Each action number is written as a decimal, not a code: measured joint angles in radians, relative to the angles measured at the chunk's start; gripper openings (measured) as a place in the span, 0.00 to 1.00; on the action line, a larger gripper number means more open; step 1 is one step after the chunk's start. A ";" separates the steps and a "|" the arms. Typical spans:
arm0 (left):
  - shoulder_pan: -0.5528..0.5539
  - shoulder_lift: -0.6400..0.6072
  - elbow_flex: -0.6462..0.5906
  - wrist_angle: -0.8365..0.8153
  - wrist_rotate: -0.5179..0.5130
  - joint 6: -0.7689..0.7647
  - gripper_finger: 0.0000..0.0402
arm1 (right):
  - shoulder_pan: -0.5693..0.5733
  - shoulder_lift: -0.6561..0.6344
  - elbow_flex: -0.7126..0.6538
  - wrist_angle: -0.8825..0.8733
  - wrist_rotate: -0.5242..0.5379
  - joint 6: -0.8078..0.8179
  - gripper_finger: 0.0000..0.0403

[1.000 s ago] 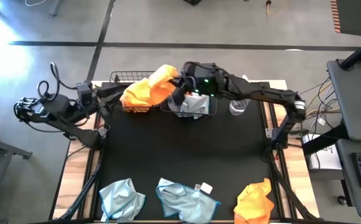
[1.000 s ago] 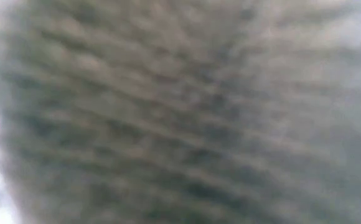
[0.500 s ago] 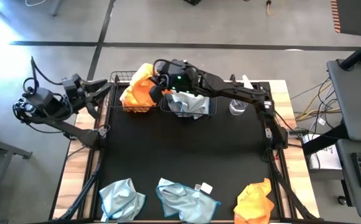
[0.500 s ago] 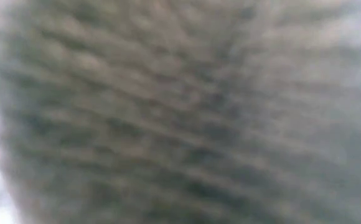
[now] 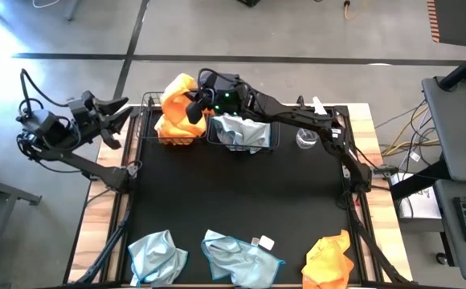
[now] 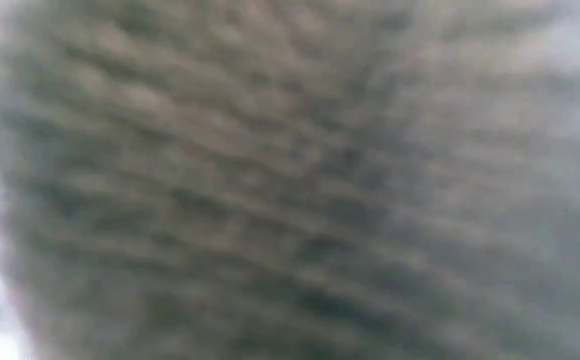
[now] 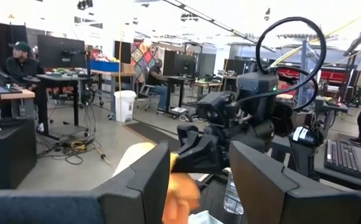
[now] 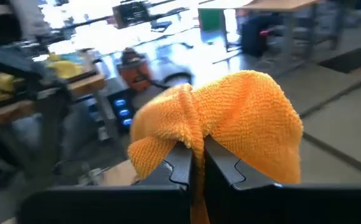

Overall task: Sort microfiber towel by color & place in baskets
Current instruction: Put the yellow microfiber cloth into the left black wire basket

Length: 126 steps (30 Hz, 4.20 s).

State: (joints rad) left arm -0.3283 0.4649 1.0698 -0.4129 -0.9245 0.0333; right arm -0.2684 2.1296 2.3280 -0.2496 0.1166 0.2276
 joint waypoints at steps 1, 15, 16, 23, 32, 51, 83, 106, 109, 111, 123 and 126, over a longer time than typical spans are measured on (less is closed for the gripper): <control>0.000 -0.003 0.000 0.000 0.000 0.007 0.38 | -0.001 0.001 0.000 0.012 -0.035 0.000 0.03; 0.000 -0.026 0.000 0.001 0.000 0.018 0.38 | -0.005 0.001 -0.009 0.021 -0.108 0.009 0.03; 0.000 -0.026 0.000 0.000 0.000 0.018 0.38 | -0.005 0.001 -0.009 0.020 -0.092 0.013 0.03; 0.000 -0.023 0.000 0.000 0.001 0.007 0.38 | -0.007 0.001 -0.021 -0.016 0.090 0.043 0.03; 0.000 -0.023 0.000 0.001 0.061 0.000 0.38 | -0.012 0.001 -0.106 -0.039 0.112 0.082 0.03; 0.000 -0.022 0.000 0.000 0.081 -0.043 0.38 | -0.009 0.002 -0.231 -0.029 0.041 0.174 0.03; 0.000 -0.021 0.000 -0.007 0.171 -0.050 0.38 | -0.016 0.002 -0.229 0.000 0.043 0.016 0.03; 0.000 -0.021 -0.001 -0.016 0.175 -0.069 0.38 | -0.044 0.002 -0.247 0.002 0.041 -0.024 0.42; 0.000 -0.021 -0.001 -0.016 0.175 -0.069 0.38 | -0.046 0.002 -0.247 0.008 0.042 -0.006 0.43; 0.000 -0.021 0.000 -0.016 0.176 -0.069 0.38 | -0.044 0.002 -0.247 0.006 0.038 0.013 0.42; 0.000 -0.020 -0.001 -0.051 0.179 -0.098 0.38 | -0.037 -0.022 -0.159 -0.281 -0.245 0.108 0.35; 0.000 -0.020 -0.001 -0.062 0.179 -0.099 0.38 | -0.037 -0.027 -0.094 -0.474 -0.240 0.068 0.34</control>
State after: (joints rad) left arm -0.3286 0.4446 1.0691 -0.4746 -0.7456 -0.0658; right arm -0.3057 2.1021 2.2340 -0.7237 -0.1239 0.2955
